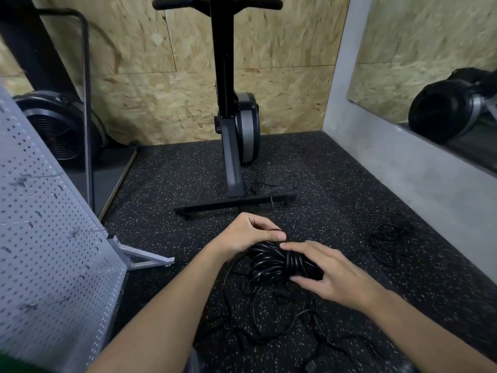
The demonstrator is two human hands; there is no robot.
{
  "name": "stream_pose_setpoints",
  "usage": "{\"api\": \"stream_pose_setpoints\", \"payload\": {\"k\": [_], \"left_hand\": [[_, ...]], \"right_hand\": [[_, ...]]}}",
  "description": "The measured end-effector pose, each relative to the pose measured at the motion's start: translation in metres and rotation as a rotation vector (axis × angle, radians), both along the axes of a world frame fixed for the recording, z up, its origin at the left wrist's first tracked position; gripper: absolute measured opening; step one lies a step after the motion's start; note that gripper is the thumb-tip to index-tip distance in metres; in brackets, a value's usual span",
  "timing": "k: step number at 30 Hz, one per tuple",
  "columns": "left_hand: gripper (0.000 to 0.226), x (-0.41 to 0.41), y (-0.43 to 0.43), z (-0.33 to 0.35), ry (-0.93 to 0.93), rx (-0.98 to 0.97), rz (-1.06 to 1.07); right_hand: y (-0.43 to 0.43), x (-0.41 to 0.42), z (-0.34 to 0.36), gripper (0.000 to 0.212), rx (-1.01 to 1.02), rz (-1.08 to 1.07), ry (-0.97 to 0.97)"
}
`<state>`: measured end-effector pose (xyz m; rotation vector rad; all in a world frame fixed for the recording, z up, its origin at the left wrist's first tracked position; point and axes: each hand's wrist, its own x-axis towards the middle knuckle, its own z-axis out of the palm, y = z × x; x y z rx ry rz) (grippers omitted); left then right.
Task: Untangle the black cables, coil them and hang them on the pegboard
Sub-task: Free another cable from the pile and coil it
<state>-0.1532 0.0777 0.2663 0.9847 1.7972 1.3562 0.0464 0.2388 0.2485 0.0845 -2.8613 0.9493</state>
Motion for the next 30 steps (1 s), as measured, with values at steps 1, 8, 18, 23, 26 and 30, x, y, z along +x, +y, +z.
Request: {"api": "stream_pose_setpoints", "payload": {"k": [1, 8, 18, 23, 26, 30], "left_hand": [[0.029, -0.002, -0.001, -0.003, -0.057, -0.051, -0.009], [0.075, -0.007, 0.005, -0.029, -0.303, -0.174, 0.087], [0.025, -0.005, 0.008, -0.035, 0.293, -0.146, 0.109], [0.025, 0.006, 0.012, -0.039, 0.454, -0.222, 0.022], [0.026, 0.021, 0.017, -0.032, 0.578, -0.244, -0.1], [0.022, 0.045, 0.028, -0.014, 0.843, -0.196, -0.194]], "right_hand": [[0.002, 0.0, -0.002, 0.063, 0.018, -0.001, 0.016], [0.011, 0.0, 0.002, 0.066, -0.155, -0.169, 0.163], [0.03, -0.006, 0.013, 0.058, -0.586, -0.457, 0.374], [0.051, -0.002, 0.013, 0.057, -0.318, -0.8, 0.371], [0.06, -0.003, 0.004, 0.058, -0.182, -0.855, 0.278], [0.07, -0.007, -0.017, 0.063, 0.09, -0.774, 0.081]]}}
